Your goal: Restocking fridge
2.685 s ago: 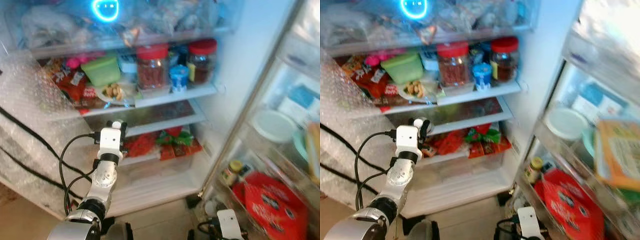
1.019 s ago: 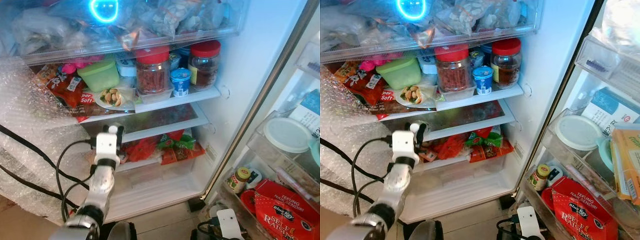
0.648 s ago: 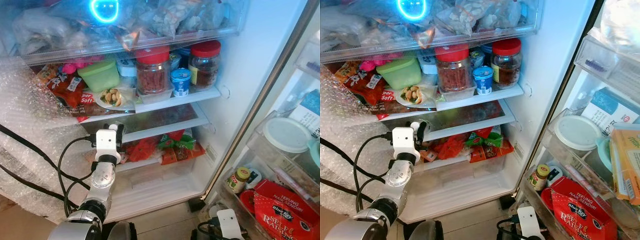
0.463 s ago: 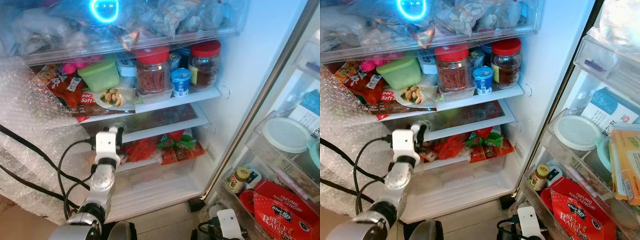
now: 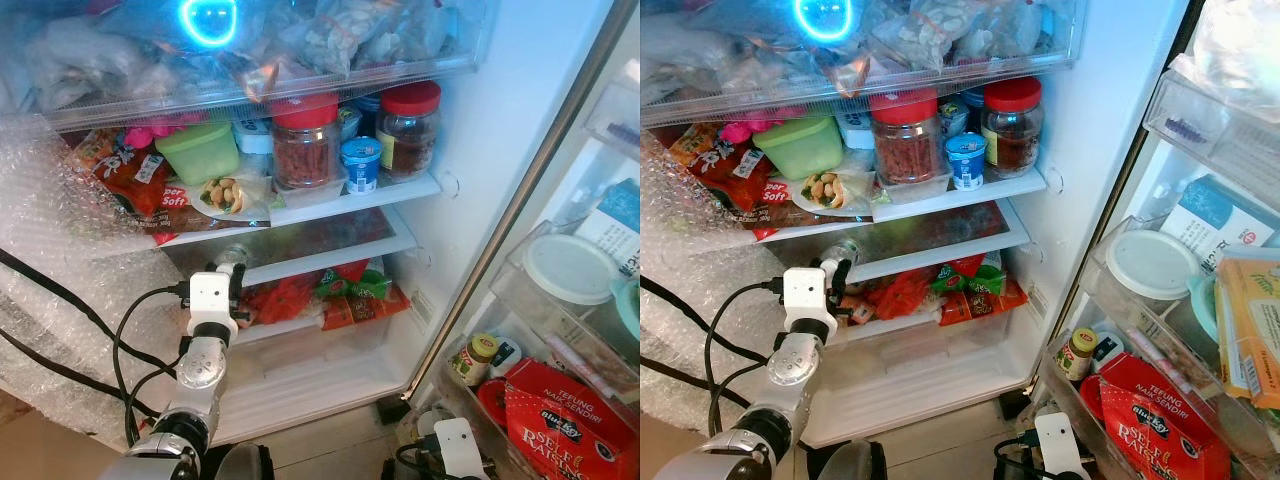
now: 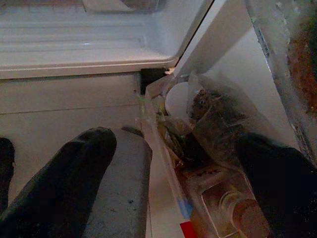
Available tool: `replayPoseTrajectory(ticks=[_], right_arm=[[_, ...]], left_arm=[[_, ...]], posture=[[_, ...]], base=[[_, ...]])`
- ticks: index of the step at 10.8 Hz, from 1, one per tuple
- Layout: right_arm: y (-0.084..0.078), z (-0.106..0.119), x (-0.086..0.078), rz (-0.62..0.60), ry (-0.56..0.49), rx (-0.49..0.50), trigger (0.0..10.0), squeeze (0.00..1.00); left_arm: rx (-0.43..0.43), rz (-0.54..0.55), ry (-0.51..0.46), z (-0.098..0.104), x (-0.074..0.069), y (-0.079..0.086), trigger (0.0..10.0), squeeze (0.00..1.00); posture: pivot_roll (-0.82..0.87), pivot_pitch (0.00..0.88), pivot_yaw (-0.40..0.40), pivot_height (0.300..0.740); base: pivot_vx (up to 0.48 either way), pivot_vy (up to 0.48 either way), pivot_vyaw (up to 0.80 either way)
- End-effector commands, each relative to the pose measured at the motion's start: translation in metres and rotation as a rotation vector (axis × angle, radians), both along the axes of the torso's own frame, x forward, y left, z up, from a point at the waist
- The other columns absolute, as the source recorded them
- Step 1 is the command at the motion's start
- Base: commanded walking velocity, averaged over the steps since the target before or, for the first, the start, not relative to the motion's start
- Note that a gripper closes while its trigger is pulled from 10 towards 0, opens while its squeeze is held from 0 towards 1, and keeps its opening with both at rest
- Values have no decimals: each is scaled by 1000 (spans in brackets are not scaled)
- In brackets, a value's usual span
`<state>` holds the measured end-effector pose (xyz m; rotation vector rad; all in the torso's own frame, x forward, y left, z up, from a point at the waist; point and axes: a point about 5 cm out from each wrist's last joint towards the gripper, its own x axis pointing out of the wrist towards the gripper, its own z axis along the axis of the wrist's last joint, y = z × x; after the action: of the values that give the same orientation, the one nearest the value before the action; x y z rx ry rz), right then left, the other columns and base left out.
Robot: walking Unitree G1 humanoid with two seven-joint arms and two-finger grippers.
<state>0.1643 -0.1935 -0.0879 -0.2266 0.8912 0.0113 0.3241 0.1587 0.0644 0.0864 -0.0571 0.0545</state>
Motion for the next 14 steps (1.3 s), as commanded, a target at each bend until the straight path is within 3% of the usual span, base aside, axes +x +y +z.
replayPoseTrajectory(ticks=[1,2,4,6,10,14], right_arm=[[0,-12,-26,-10,117,-5,10000,0],[0,-12,-26,-11,119,-6,10000,0],[0,-12,-26,-8,122,-7,10000,0],[1,-12,-26,-6,115,-7,10000,0],[3,-11,-23,3,104,-5,10000,0],[3,-11,-24,4,98,-4,10000,0]], left_arm=[[12,28,115,-20,-9,5,10000,0],[-19,31,76,-13,-5,3,10000,0],[-81,-19,96,-7,4,-4,10000,0],[-162,30,145,-4,13,-3,10000,0],[-192,85,189,7,26,2,10000,0],[-179,138,202,5,25,12,10000,0]], posture=[[-120,59,15,639],[-119,60,14,639],[-117,63,11,639],[-126,66,8,639],[-127,68,11,639],[-123,64,13,639]], base=[[0,0,0],[0,0,0],[0,0,0],[0,0,0],[0,0,0],[0,0,0]])
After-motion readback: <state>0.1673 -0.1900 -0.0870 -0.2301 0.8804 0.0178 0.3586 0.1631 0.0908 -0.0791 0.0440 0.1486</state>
